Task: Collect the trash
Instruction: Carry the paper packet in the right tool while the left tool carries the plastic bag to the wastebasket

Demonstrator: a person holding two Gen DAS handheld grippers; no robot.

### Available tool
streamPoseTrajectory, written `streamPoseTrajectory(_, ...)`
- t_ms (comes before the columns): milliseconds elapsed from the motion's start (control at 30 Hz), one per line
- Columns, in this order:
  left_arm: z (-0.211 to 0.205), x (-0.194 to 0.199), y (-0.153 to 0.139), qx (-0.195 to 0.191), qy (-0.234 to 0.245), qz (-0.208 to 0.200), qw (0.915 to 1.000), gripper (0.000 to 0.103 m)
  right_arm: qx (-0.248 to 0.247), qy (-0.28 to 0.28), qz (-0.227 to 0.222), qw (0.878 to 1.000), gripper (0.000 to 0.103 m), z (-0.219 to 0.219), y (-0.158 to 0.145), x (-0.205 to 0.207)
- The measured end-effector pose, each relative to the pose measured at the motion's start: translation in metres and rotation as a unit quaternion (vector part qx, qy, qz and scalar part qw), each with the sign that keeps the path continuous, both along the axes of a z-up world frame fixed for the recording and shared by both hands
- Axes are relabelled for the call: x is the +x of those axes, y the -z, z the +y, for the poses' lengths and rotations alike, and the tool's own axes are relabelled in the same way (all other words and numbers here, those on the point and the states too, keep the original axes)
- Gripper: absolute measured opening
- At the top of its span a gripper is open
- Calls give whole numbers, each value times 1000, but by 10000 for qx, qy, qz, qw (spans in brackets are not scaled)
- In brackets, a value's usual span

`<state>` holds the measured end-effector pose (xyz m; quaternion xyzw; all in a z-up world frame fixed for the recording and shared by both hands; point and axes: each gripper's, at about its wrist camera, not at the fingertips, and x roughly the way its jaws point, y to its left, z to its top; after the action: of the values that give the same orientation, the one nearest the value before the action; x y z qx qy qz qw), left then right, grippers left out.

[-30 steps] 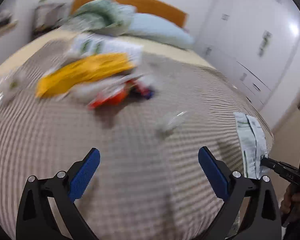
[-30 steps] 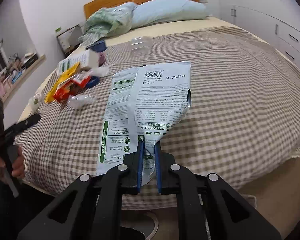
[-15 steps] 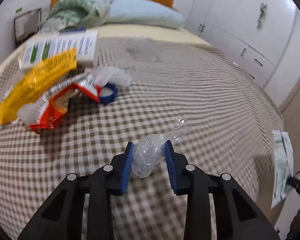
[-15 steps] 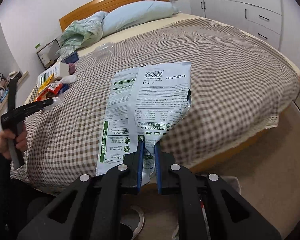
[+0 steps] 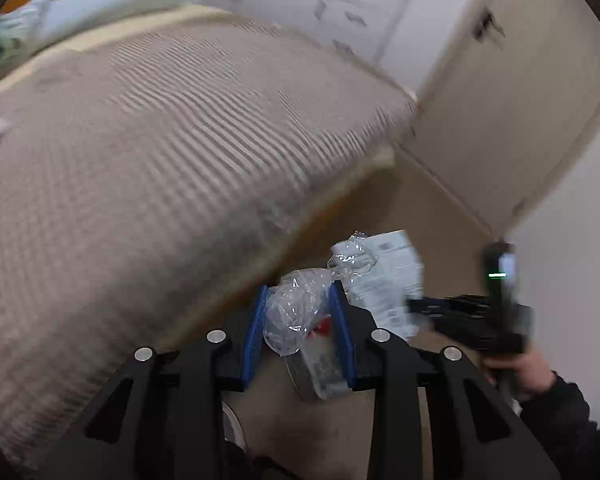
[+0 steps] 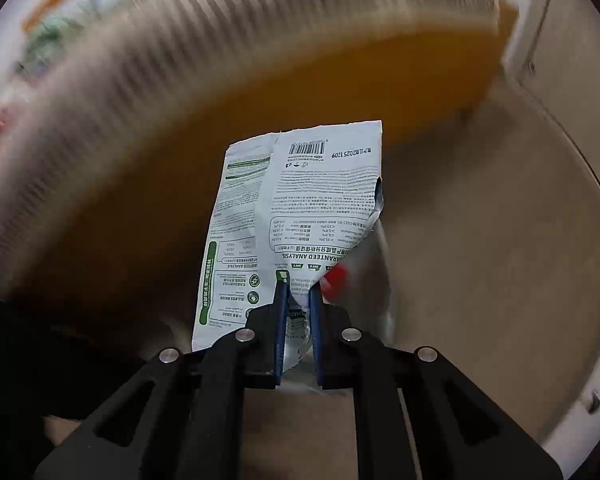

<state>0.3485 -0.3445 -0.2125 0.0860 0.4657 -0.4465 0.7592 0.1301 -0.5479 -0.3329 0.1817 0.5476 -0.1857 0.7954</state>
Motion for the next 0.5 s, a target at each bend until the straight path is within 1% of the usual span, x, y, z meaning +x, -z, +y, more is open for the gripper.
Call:
streamPoseTrajectory(33, -13, -7, 12, 145, 111, 51, 9998, 29, -47, -36, 307, 9995, 11, -2, 32, 2)
streamPoseTrajectory(67, -23, -13, 21, 255, 197, 125, 9994, 29, -34, -93, 450, 9989, 11, -2, 51, 5)
streamPoseTrajectory(100, -34, -19, 32, 384, 312, 200, 9986, 30, 77, -201, 611, 9979, 11, -1, 77, 12)
streamPoseTrajectory(133, -41, -22, 40, 499, 370, 201, 9979, 30, 201, -270, 701, 9970, 13, -1, 102, 21)
streamPoseTrajectory(167, -46, -21, 43, 582, 404, 181, 9973, 30, 236, -273, 804, 9961, 18, -1, 124, 27)
streamPoseTrajectory(200, -52, -23, 50, 701, 475, 175, 9963, 30, 313, -237, 980, 9944, 20, -3, 145, 32)
streamPoseTrajectory(233, -55, -22, 53, 756, 475, 198, 9958, 30, 472, -148, 1254, 9909, 26, -5, 172, 37)
streamPoseTrajectory(267, -59, -19, 59, 807, 441, 269, 9954, 30, 595, -101, 1422, 9880, 30, -6, 188, 40)
streamPoseTrajectory(300, -63, -15, 65, 853, 432, 352, 9948, 30, 918, -110, 1589, 9830, 33, -5, 209, 42)
streamPoseTrajectory(333, -66, -13, 70, 893, 395, 392, 9945, 30, 1293, -160, 1777, 9754, 49, -2, 227, 43)
streamPoseTrajectory(367, -70, -13, 74, 921, 378, 411, 9942, 30, 1456, -198, 1911, 9705, 64, 2, 234, 43)
streamPoseTrajectory(400, -75, -12, 80, 983, 388, 442, 9934, 30, 1488, -263, 1965, 9688, 64, 6, 236, 42)
streamPoseTrajectory(433, -81, -12, 87, 1053, 411, 449, 9926, 30, 1466, -323, 1870, 9708, 64, 9, 231, 41)
streamPoseTrajectory(500, -96, -18, 102, 1215, 514, 456, 9902, 30, 1478, -281, 1524, 9768, 68, 9, 208, 34)
